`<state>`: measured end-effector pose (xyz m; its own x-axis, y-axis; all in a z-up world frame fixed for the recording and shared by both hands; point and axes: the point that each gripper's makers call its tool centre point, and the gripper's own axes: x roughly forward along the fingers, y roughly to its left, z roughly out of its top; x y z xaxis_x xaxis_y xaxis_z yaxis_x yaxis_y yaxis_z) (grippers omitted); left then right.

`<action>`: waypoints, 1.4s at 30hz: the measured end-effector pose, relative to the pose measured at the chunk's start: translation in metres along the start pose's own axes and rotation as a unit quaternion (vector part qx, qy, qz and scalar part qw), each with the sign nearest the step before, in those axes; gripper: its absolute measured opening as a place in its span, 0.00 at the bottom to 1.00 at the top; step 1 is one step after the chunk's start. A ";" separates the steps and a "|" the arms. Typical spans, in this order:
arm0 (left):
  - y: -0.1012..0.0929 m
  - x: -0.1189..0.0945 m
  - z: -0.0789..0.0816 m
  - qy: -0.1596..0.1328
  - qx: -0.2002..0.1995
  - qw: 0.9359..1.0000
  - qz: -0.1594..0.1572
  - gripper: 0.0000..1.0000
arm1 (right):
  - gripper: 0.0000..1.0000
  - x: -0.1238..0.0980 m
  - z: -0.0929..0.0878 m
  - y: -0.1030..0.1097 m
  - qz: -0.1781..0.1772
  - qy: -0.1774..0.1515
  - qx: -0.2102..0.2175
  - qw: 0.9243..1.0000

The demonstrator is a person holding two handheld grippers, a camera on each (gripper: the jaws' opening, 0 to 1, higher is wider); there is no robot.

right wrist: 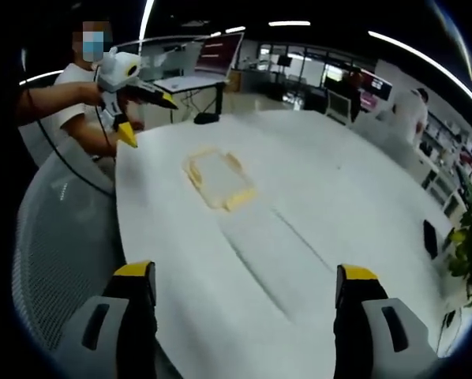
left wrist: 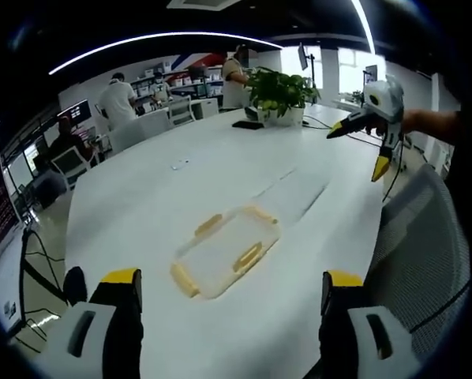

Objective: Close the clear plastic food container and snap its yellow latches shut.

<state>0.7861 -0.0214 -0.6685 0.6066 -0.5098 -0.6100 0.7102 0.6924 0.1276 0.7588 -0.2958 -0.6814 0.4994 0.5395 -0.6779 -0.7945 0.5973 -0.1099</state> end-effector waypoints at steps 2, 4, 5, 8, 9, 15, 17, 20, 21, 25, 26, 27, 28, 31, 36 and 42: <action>0.002 0.002 0.001 0.000 0.002 1.000 -0.004 0.90 | 0.92 0.003 0.002 0.000 0.004 0.002 -0.007 1.000; 0.004 0.004 0.002 0.000 0.004 1.000 -0.006 0.89 | 0.92 0.005 0.005 -0.001 0.006 0.003 -0.014 1.000; 0.005 0.005 0.002 0.001 0.005 1.000 -0.008 0.89 | 0.92 0.007 0.007 -0.001 0.008 0.002 -0.015 1.000; 0.007 0.008 0.001 0.005 0.013 1.000 -0.014 0.88 | 0.92 0.011 0.011 -0.001 0.015 0.004 -0.023 1.000; 0.008 0.010 0.001 0.007 0.015 1.000 -0.016 0.88 | 0.92 0.013 0.012 0.000 0.020 0.007 -0.026 0.999; 0.011 0.018 -0.003 0.017 0.028 0.999 -0.029 0.86 | 0.92 0.023 0.022 0.002 0.033 0.013 -0.038 0.999; 0.011 0.020 -0.005 0.020 0.031 0.999 -0.033 0.86 | 0.92 0.026 0.024 0.002 0.037 0.015 -0.042 0.998; 0.012 0.023 -0.007 0.026 0.036 0.998 -0.037 0.85 | 0.91 0.030 0.027 0.002 0.042 0.017 -0.051 0.998; 0.013 0.025 -0.008 0.028 0.039 0.998 -0.040 0.85 | 0.91 0.033 0.029 0.002 0.044 0.018 -0.058 0.997; 0.019 0.028 -0.007 0.032 0.050 0.997 -0.045 0.83 | 0.90 0.040 0.035 -0.001 0.049 0.022 -0.071 0.996; 0.021 0.029 -0.007 0.030 0.060 0.997 -0.047 0.82 | 0.90 0.042 0.037 -0.001 0.051 0.023 -0.074 0.996; 0.022 0.029 -0.006 0.029 0.067 0.996 -0.048 0.81 | 0.89 0.043 0.038 -0.002 0.052 0.026 -0.078 0.995; 0.023 0.030 -0.006 0.030 0.071 0.996 -0.049 0.80 | 0.87 0.044 0.039 -0.003 0.052 0.028 -0.088 0.994; 0.027 0.033 -0.006 0.036 0.083 0.994 -0.054 0.79 | 0.86 0.049 0.041 -0.003 0.056 0.033 -0.096 0.993; 0.032 0.037 -0.008 0.046 0.095 0.992 -0.064 0.75 | 0.85 0.058 0.047 -0.004 0.064 0.040 -0.116 0.990; 0.036 0.041 -0.014 0.062 0.118 0.988 -0.075 0.71 | 0.83 0.070 0.052 -0.005 0.077 0.048 -0.133 0.987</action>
<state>0.8316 -0.0097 -0.7000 0.4498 -0.5208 -0.7256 0.8611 0.4685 0.1975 0.8158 -0.2301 -0.6899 0.3408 0.5446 -0.7663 -0.9274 0.3287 -0.1788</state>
